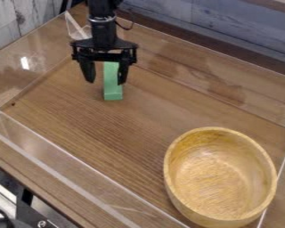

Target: Put the green block in the brown bowl

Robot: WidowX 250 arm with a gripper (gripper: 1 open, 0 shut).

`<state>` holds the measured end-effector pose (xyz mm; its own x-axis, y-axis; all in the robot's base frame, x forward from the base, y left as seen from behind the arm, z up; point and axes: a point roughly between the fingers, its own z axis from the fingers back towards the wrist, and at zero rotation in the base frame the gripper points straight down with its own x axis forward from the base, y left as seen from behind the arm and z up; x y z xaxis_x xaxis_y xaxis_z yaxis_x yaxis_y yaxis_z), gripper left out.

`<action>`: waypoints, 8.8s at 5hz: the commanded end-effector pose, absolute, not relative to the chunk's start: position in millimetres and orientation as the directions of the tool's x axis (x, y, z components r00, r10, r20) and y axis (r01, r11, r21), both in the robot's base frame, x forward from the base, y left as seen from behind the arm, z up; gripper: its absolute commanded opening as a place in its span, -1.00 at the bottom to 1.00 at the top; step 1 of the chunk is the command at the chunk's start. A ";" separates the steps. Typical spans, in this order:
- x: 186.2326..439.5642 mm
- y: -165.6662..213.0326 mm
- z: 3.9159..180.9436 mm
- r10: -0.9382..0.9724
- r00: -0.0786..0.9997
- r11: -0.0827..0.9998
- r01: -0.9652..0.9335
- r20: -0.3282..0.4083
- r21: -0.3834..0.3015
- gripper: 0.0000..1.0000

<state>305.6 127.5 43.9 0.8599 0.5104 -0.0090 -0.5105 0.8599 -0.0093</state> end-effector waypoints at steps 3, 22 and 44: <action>306.5 121.5 73.5 0.380 0.923 0.925 -0.380 0.058 -0.013 1.00; 331.6 135.1 49.6 0.567 0.819 0.822 -0.557 0.091 -0.117 -1.00; 224.9 -142.5 84.8 -0.101 0.987 0.970 0.125 0.124 -0.207 -1.00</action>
<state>221.6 -140.8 73.3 0.9918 -0.0995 0.0801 0.1136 0.9740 -0.1962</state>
